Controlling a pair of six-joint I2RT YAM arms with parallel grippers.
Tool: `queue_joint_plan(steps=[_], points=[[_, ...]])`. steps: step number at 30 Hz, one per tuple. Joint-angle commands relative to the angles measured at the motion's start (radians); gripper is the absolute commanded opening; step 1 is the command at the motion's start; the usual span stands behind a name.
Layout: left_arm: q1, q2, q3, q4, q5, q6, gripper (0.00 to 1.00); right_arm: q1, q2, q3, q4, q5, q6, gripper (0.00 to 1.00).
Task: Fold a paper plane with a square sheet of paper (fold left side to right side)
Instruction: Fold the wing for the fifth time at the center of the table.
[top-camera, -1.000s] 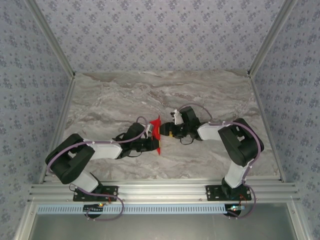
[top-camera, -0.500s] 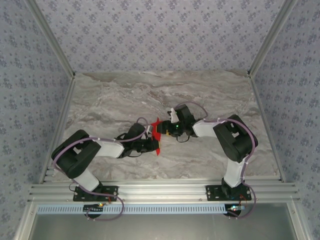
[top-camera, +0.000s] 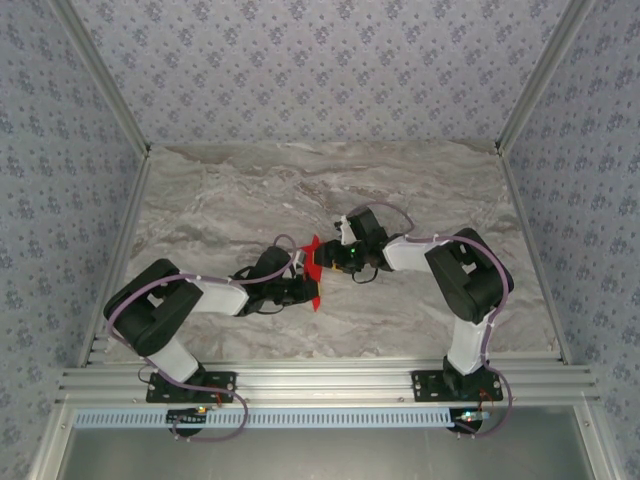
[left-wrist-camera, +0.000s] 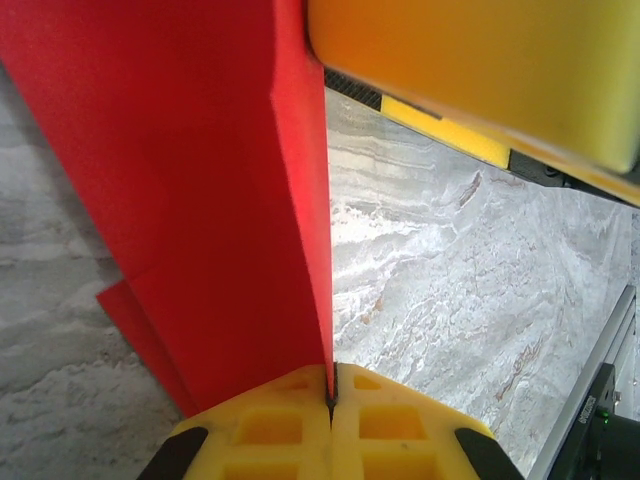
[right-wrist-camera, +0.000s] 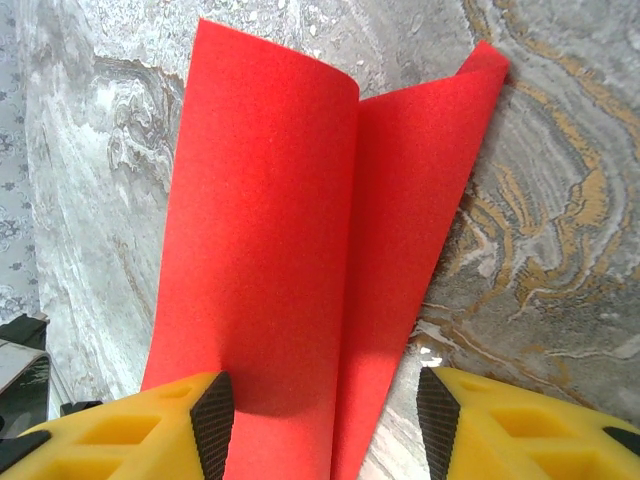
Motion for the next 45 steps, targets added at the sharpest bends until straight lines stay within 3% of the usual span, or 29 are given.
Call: queue_joint_plan(steps=[1,8,29,34,45], points=[[0.005,0.011,0.018,0.021,0.026,0.001,0.01,0.006,0.038,0.011,-0.066,0.039,0.007,0.56],[0.005,0.013,0.026,0.014,0.032,0.002,0.04,0.012,0.048,0.022,-0.078,0.047,0.009,0.56],[0.023,-0.146,0.025,-0.139,0.003,0.049,0.38,0.011,0.066,0.028,-0.102,0.063,0.010,0.55],[0.066,-0.190,0.011,-0.170,0.007,0.046,0.45,0.012,0.064,0.026,-0.103,0.061,0.009,0.55],[0.186,-0.184,0.017,-0.147,0.079,0.049,0.46,0.013,0.064,0.026,-0.104,0.061,0.005,0.55]])
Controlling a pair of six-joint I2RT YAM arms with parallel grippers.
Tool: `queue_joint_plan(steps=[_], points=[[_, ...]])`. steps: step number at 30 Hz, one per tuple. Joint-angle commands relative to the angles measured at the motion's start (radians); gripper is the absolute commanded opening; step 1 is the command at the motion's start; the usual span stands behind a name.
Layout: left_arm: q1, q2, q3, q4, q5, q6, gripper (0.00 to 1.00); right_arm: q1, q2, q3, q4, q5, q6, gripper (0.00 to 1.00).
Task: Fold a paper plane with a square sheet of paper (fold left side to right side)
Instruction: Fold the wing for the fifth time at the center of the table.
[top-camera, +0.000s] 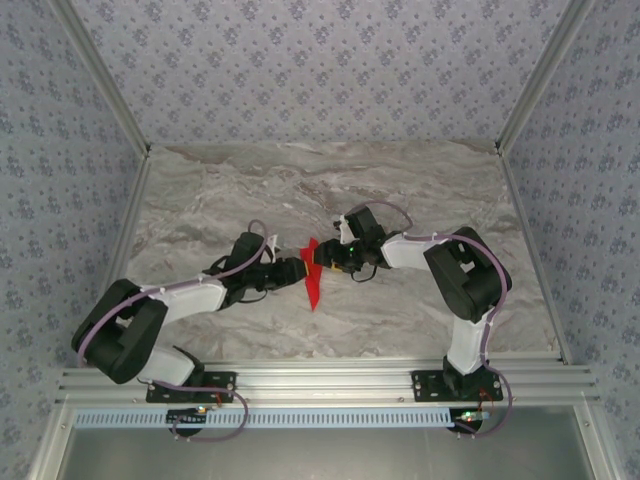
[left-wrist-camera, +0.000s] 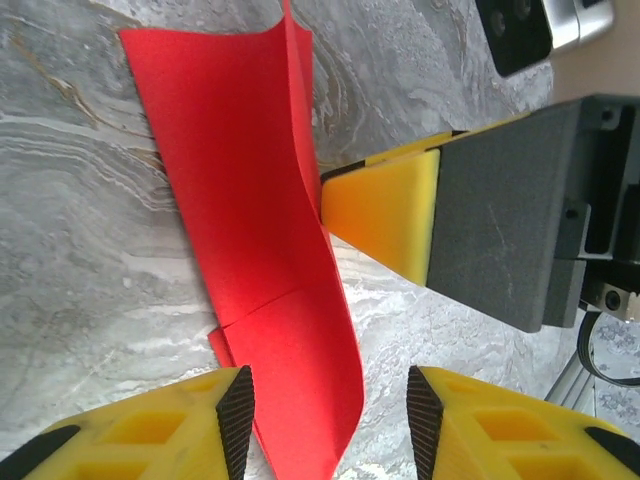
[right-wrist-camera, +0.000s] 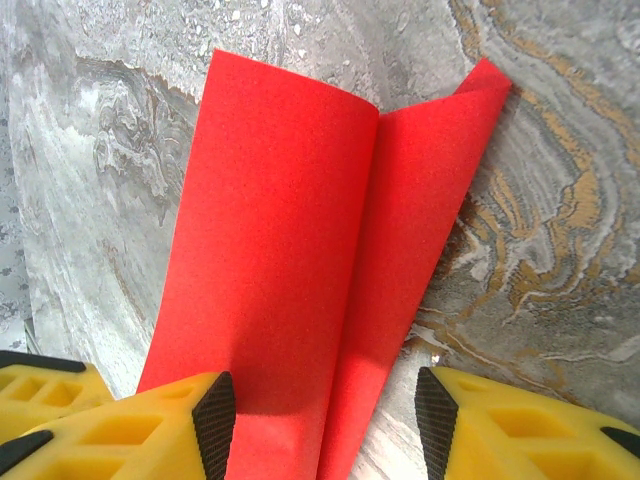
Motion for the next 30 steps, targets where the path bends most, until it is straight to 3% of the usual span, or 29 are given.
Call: queue_joint_plan(steps=[1,10,23,30], points=[[0.026,0.027,0.020,0.018,0.045,0.015,0.46,0.009,0.051,-0.006,-0.054,0.050,0.001,0.55],[0.061,0.129,0.089,0.072,0.100,0.010,0.43,0.009,0.051,-0.003,-0.063,0.050,-0.003,0.55],[0.061,0.196,0.149,0.057,0.094,0.018,0.39,0.010,0.048,0.002,-0.072,0.048,-0.011,0.55],[0.061,0.237,0.168,0.057,0.097,0.029,0.22,0.011,0.048,0.004,-0.076,0.048,-0.015,0.55]])
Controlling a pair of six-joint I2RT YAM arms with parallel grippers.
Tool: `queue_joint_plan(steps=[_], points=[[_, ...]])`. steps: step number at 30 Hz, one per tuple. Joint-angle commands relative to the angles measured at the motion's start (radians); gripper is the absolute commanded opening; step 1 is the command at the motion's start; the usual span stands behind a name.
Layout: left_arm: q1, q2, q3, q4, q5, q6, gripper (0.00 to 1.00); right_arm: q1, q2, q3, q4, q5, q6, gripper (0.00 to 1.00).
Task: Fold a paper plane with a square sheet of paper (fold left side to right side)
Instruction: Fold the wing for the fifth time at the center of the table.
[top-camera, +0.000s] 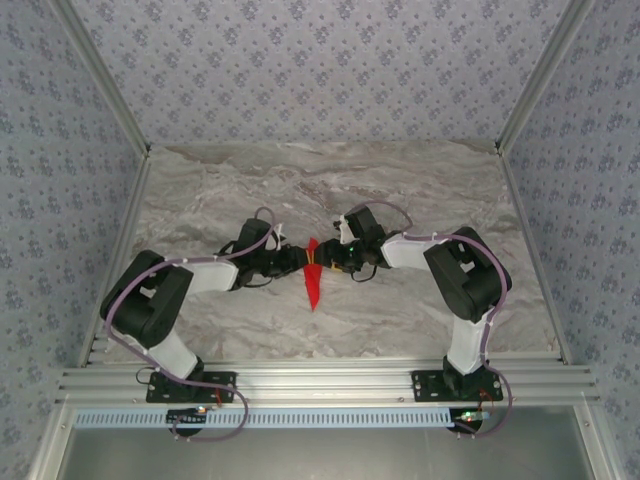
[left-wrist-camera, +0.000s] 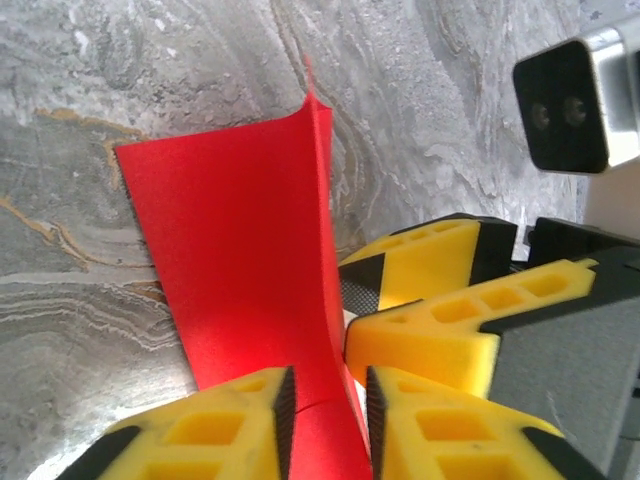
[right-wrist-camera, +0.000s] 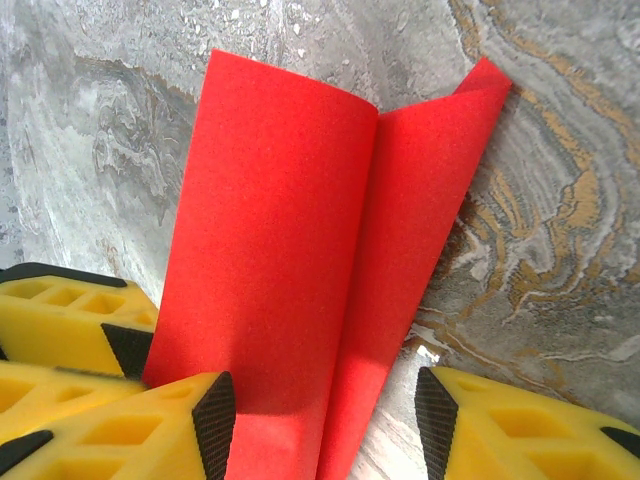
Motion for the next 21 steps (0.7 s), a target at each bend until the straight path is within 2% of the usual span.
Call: queue_joint_plan(steps=[1,5,9,16,21], points=[[0.005,0.017,0.033,0.003,0.016,0.027,0.18,0.011,0.046,0.000,-0.069,0.047,-0.013,0.55],[0.004,0.025,0.039,0.002,0.020,0.049,0.07,0.012,0.043,0.002,-0.071,0.045,-0.017,0.55],[0.005,0.032,0.045,0.000,0.022,0.070,0.01,0.009,0.032,0.003,-0.068,0.036,-0.027,0.56],[0.004,0.037,0.053,-0.020,0.026,0.090,0.00,-0.036,-0.060,-0.022,0.000,-0.021,-0.030,0.62],[0.005,0.037,0.062,-0.032,0.041,0.110,0.00,-0.062,-0.041,-0.027,0.123,-0.087,0.047,0.66]])
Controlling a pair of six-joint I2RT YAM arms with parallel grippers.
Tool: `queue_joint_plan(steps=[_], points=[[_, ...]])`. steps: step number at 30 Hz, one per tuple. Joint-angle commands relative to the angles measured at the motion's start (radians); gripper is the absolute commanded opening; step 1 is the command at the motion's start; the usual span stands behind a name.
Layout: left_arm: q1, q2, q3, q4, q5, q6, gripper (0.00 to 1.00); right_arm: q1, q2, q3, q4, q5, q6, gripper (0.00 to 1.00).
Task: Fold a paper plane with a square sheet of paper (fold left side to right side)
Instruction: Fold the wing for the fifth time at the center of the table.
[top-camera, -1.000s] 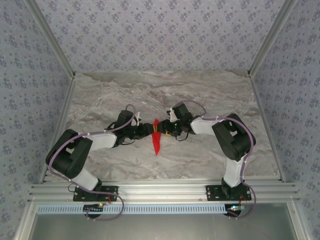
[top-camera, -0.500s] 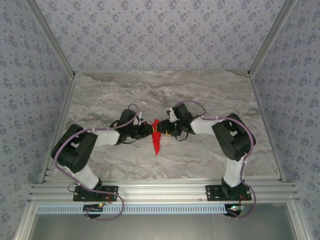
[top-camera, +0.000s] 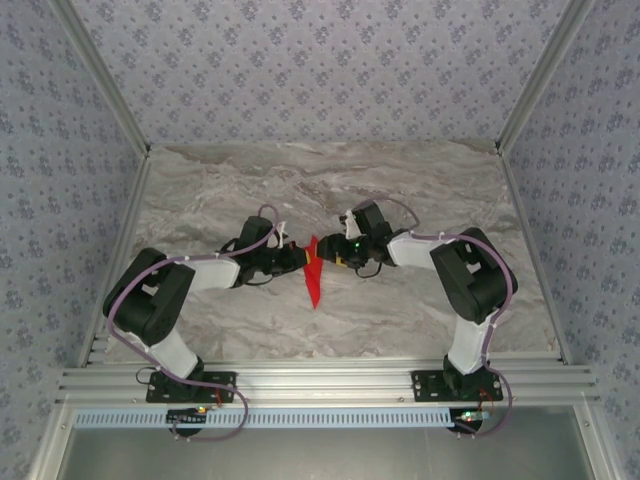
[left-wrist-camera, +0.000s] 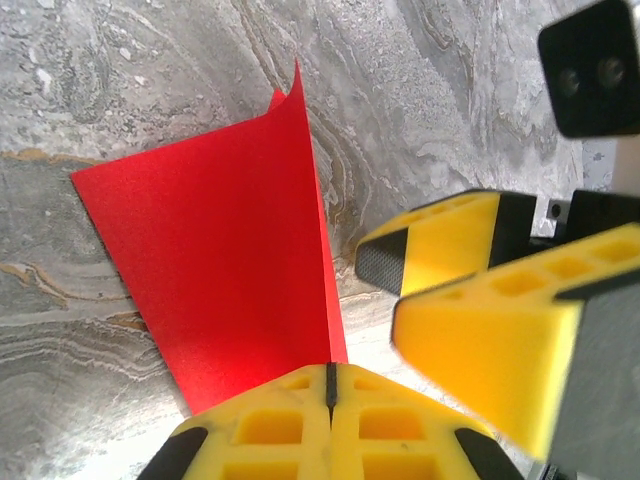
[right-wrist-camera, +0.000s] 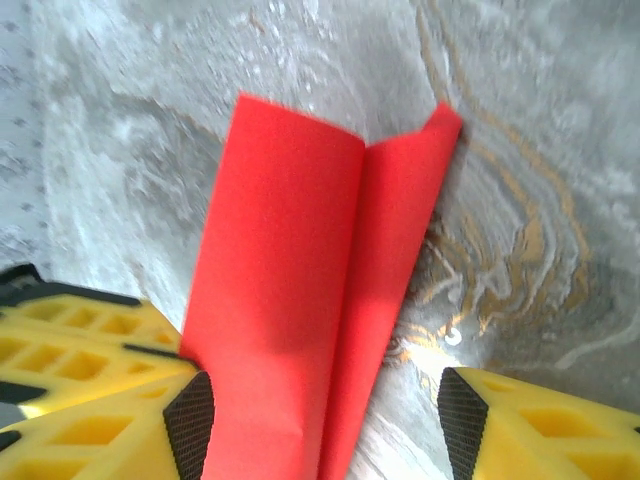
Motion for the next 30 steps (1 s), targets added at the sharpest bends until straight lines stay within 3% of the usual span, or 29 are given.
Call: queue_joint_plan(steps=[1,11,30], points=[[0.004,0.022,0.037,-0.022,0.034,0.042,0.00,-0.017,-0.006,-0.008,0.092,-0.056,0.058,0.66],[0.005,0.029,0.054,-0.047,0.038,0.056,0.00,-0.016,0.071,0.095,0.020,-0.013,0.083,0.60],[0.011,0.043,0.055,-0.049,0.039,0.068,0.00,-0.005,0.168,0.183,-0.030,-0.015,0.081,0.60]])
